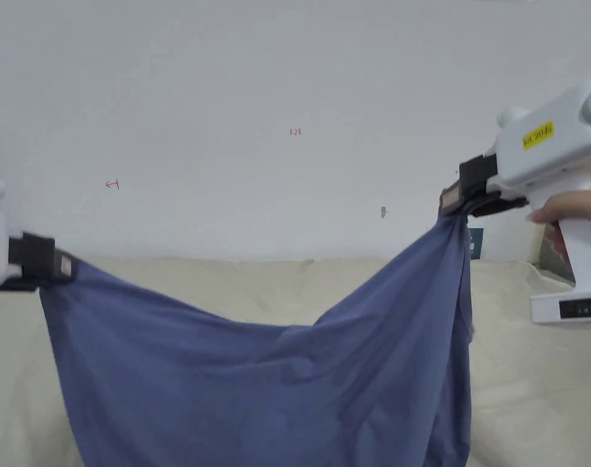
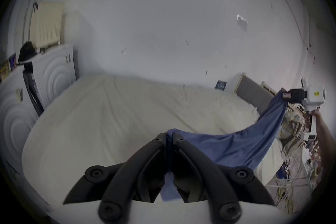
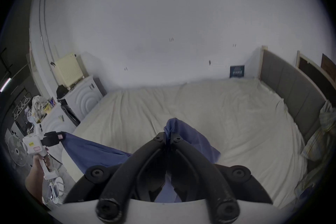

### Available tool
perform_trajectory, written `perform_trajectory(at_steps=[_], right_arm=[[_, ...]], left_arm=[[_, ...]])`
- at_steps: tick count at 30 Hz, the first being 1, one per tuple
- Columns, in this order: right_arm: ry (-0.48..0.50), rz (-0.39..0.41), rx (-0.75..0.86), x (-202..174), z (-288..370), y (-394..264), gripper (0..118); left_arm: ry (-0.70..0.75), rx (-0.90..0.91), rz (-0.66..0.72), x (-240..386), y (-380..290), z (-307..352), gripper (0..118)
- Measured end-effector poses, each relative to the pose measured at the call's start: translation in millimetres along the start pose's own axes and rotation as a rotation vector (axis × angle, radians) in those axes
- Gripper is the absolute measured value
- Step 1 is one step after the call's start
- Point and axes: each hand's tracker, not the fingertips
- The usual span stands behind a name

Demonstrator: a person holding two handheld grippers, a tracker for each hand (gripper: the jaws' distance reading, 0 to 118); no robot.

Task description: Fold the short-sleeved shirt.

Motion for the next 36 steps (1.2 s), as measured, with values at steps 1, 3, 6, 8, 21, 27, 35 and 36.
perform_trajectory(at_steps=[1, 3, 6, 8, 21, 27, 35, 36], right_arm=[[-0.008, 0.014, 0.014, -4, 8, 10, 2], [-0.036, 0.051, 0.07, -10, 19, 27, 2], [-0.069, 0.057, 0.135, -17, 22, 48, 2], [-0.098, 0.045, 0.198, -20, 21, 61, 2], [-0.223, 0.132, 0.37, -58, -27, 131, 2], [-0.25, 0.17, 0.352, -54, -64, 107, 2], [-0.187, 0.143, 0.169, -11, -123, -41, 2], [-0.182, 0.159, 0.155, -10, -123, -69, 2]], left_arm=[[-0.005, 0.025, 0.001, 2, 14, 5, 6], [-0.006, 0.083, -0.024, 9, 40, 14, 6], [0.047, 0.145, -0.108, 18, 72, 20, 6], [0.061, 0.173, -0.097, 19, 88, 21, 6], [0.184, 0.319, -0.08, 4, 144, -35, 6], [0.208, 0.277, -0.035, -9, 120, -76, 6], [0.066, 0.073, 0.034, -29, -16, -109, 6], [0.067, 0.053, 0.028, -29, -40, -108, 6]])
